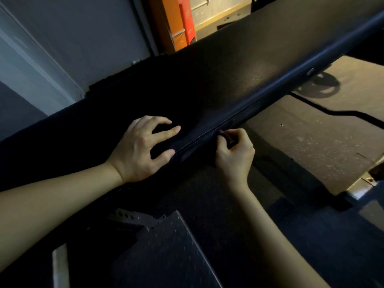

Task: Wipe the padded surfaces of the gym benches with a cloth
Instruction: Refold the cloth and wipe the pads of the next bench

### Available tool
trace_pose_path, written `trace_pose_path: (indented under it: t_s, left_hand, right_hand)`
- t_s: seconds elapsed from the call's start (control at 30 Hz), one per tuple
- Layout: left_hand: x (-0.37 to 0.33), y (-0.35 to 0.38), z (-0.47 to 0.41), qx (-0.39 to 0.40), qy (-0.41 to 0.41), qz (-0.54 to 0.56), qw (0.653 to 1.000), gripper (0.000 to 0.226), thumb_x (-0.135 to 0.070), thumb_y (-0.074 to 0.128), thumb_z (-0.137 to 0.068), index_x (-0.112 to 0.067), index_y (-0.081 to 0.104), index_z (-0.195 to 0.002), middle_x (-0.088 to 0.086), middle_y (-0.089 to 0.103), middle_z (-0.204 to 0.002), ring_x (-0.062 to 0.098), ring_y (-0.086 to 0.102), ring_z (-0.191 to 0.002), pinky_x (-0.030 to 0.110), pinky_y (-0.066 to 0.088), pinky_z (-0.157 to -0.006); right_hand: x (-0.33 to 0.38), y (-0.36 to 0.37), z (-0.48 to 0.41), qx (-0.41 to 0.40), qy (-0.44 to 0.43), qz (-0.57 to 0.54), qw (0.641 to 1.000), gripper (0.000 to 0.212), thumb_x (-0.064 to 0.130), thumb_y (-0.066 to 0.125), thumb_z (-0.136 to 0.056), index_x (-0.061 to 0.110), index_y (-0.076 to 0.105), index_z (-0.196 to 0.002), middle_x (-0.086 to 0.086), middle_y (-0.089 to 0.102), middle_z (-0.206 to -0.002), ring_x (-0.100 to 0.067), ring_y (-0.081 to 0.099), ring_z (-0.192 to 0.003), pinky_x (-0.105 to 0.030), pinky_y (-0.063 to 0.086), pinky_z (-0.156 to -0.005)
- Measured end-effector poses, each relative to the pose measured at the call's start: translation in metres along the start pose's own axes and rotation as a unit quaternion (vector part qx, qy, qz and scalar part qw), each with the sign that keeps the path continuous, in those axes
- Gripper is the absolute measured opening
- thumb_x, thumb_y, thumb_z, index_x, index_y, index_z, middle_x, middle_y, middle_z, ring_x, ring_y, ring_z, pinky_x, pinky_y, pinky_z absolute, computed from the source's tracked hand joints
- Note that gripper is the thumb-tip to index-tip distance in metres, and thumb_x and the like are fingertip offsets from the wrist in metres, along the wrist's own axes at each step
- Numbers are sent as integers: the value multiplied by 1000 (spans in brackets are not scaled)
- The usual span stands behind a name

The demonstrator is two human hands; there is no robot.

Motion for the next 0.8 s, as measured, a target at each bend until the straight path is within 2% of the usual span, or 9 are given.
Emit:
trace_pose_path:
  t_s: [0.03, 0.1, 0.17, 0.23, 0.3, 0.43, 0.63, 0.77, 0.8]
  left_hand:
    - [1, 0, -1, -4, 4, 3, 1000, 56, -50, 55, -92, -22, 62, -141, 1, 54, -141, 22, 50, -128, 49, 35, -112]
    - [2, 0, -1, -9, 7, 5, 1000, 57, -50, 55, -92, -22, 62, -141, 0, 54, -141, 22, 50, -129, 52, 37, -111]
    - [2, 1, -1, -10, 5, 6, 1000, 57, -50, 55, -92, -23, 61, -141, -1, 53, -142, 22, 49, -130, 52, 37, -111]
    - [1, 2, -1, -9, 5, 7, 1000, 57, -50, 55, -92, -24, 61, -142, -1, 53, -142, 21, 48, -131, 51, 36, -112]
    - [2, 2, -1, -7, 4, 7, 1000, 57, -51, 54, -92, -24, 61, -142, -1, 53, -142, 21, 48, -131, 51, 36, -112]
    - [2, 2, -1, -8, 3, 8, 1000, 58, -52, 54, -91, -24, 62, -141, -2, 53, -142, 21, 48, -131, 51, 37, -111]
    - [2, 3, -1, -10, -1, 14, 1000, 59, -52, 54, -90, -22, 63, -140, -1, 53, -141, 21, 48, -130, 50, 36, -111]
    - [2, 3, -2, -15, 4, 1, 1000, 58, -53, 53, -91, -22, 64, -138, 0, 54, -140, 23, 49, -130, 52, 29, -119]
    - [2, 3, -2, -18, 6, -4, 1000, 58, -53, 53, -91, -22, 64, -138, 0, 55, -139, 23, 49, -130, 53, 26, -120]
  right_hand:
    - [-3, -6, -4, -5, 3, 11, 1000, 7, 24, 69, -95, 25, 63, -99, 21, 61, -84, 9, 61, -81, -16, 53, -72]
    - [-12, -33, -19, -49, 13, 16, 999, 9, 24, 69, -95, 27, 62, -100, 20, 60, -84, 10, 61, -80, -16, 54, -73]
    - [-26, -70, -46, -121, 46, 2, 992, 15, 22, 69, -95, 20, 62, -107, 15, 61, -91, 4, 62, -83, -23, 57, -83]
    - [-41, -100, -73, -183, 86, -23, 979, 28, 22, 71, -93, 13, 59, -118, 6, 61, -106, -5, 62, -97, -31, 56, -94]
    - [-52, -111, -92, -208, 124, -76, 967, 38, 20, 72, -92, 13, 56, -126, 0, 61, -119, -12, 62, -110, -36, 56, -98]
    - [-54, -80, -109, -144, 154, -165, 963, 33, 14, 72, -90, 19, 56, -118, -3, 63, -117, -18, 68, -105, -41, 60, -91]
    - [-32, -52, -91, -59, 84, -128, 986, 25, 14, 71, -92, 32, 59, -104, 3, 63, -112, -16, 67, -105, -42, 61, -88]
    - [-28, -42, -70, -10, 74, -134, 988, 23, 9, 69, -93, 15, 62, -114, -4, 64, -115, -19, 68, -104, -31, 62, -79]
    - [-26, -37, -63, 4, 70, -133, 989, 24, 8, 69, -92, 13, 62, -115, -4, 64, -115, -19, 68, -105, -33, 62, -80]
Point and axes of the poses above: each hand's wrist, its own z-axis away from the middle knuckle, its own y-axis out of the palm, x = y × z, the point moved 10 cm from there along -z, towards the middle knuckle
